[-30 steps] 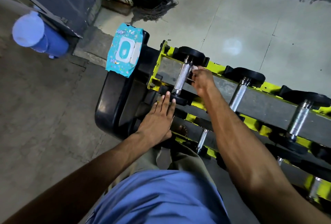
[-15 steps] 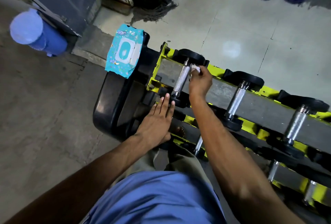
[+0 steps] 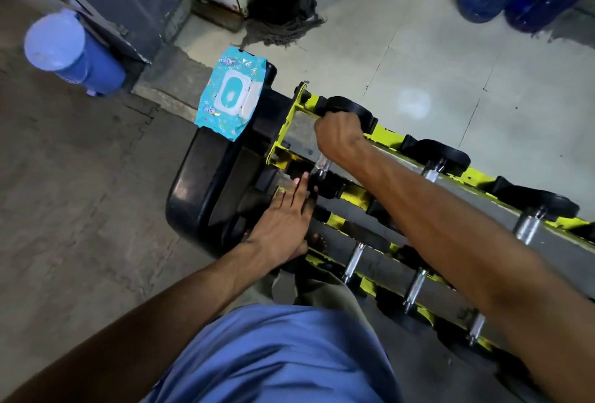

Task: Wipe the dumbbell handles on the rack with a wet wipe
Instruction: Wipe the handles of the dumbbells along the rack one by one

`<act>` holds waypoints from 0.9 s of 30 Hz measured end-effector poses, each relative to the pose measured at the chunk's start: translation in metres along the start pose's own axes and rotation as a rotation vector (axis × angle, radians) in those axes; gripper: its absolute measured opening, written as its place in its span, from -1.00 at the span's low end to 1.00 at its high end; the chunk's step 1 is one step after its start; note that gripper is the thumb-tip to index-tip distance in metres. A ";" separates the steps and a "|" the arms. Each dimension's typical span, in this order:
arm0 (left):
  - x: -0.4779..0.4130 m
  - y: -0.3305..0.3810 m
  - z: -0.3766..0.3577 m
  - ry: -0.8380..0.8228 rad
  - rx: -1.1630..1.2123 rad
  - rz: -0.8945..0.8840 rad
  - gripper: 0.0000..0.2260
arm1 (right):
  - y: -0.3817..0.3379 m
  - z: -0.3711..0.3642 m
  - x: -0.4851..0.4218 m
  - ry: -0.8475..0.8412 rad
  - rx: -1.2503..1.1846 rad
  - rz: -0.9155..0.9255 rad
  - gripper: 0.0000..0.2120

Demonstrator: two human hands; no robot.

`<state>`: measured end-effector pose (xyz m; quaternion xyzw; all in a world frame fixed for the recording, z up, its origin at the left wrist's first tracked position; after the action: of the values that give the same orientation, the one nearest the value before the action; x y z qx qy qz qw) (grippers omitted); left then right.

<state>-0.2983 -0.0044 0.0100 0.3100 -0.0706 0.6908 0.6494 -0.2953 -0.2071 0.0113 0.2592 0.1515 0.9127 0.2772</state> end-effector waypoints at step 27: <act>0.001 0.000 0.000 0.008 -0.007 0.013 0.02 | -0.026 -0.064 0.082 0.291 -0.842 -0.334 -0.92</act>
<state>-0.2981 -0.0035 0.0107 0.3044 -0.0724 0.6961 0.6462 -0.3777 -0.1466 -0.0200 -0.0343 -0.1547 0.8645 0.4770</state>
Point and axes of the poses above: each hand's wrist, its own x-axis away from the middle knuckle, its own z-axis out of the back of the hand, y = z × x, the point moved 5 cm from there along -x, towards the middle knuckle, and after that the axes turned 15 degrees about x, right-handed, at the moved point
